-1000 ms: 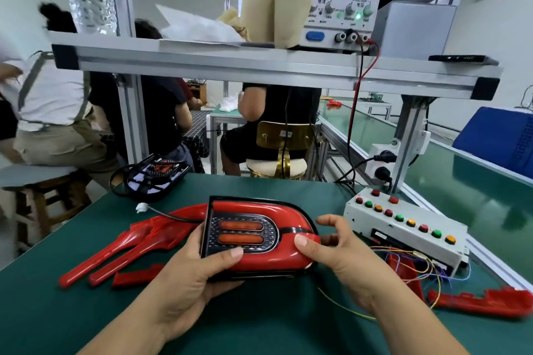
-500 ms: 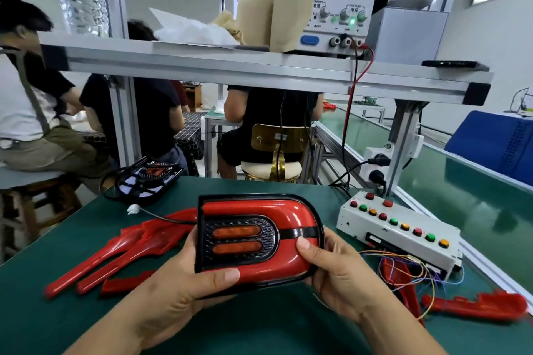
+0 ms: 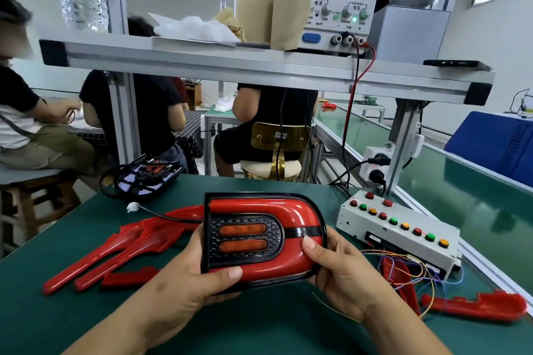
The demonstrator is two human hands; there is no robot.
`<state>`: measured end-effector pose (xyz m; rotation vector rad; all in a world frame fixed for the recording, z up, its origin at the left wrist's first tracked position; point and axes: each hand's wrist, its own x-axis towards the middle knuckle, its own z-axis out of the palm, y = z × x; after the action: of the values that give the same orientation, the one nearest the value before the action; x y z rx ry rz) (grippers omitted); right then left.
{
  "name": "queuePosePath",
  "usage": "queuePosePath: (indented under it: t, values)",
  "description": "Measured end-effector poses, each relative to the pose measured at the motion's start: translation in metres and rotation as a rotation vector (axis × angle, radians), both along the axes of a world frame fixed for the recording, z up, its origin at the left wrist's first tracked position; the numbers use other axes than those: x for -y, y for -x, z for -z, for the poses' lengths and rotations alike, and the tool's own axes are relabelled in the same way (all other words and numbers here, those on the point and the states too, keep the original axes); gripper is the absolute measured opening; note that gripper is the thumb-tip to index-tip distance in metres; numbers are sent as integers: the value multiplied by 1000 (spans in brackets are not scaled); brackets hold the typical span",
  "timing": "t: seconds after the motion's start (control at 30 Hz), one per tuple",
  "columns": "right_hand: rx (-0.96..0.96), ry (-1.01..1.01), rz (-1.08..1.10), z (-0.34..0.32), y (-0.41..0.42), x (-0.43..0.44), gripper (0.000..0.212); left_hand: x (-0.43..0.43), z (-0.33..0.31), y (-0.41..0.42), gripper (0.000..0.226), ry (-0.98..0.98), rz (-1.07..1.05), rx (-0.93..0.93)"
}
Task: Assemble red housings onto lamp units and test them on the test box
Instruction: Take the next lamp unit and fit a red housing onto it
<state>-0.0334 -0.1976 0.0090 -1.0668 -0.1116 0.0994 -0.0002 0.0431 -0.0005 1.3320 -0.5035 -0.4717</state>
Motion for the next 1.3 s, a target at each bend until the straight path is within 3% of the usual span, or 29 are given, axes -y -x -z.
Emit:
queuePosePath:
  t: [0.13,0.27,0.43,0.6,0.77,0.93,1.1,1.3]
  values:
    - [6,14,30,-2,-1,-1,38,1,1,-3,56,7,-21,-10]
    - [-13,28,55,-1,-1,-4,43,-2,2,-7,63,21,-15,-63]
    - [-11,26,83,0,-2,-7,32,-11,-3,-13,55,65,29,-203]
    - [-65,34,91,2,-4,-4,29,-20,-1,-19,47,-98,-13,-151]
    - [-102,110,112,-2,-4,4,35,-16,-5,-16,45,-129,-23,-149]
    - [-191,457,82,-17,5,15,55,-26,-16,-8,46,-327,85,-118]
    - [-302,770,-39,-22,15,19,36,-28,-22,5,45,-598,196,-123]
    - [-387,1065,-179,-23,18,30,54,-33,-24,3,58,-600,245,-120]
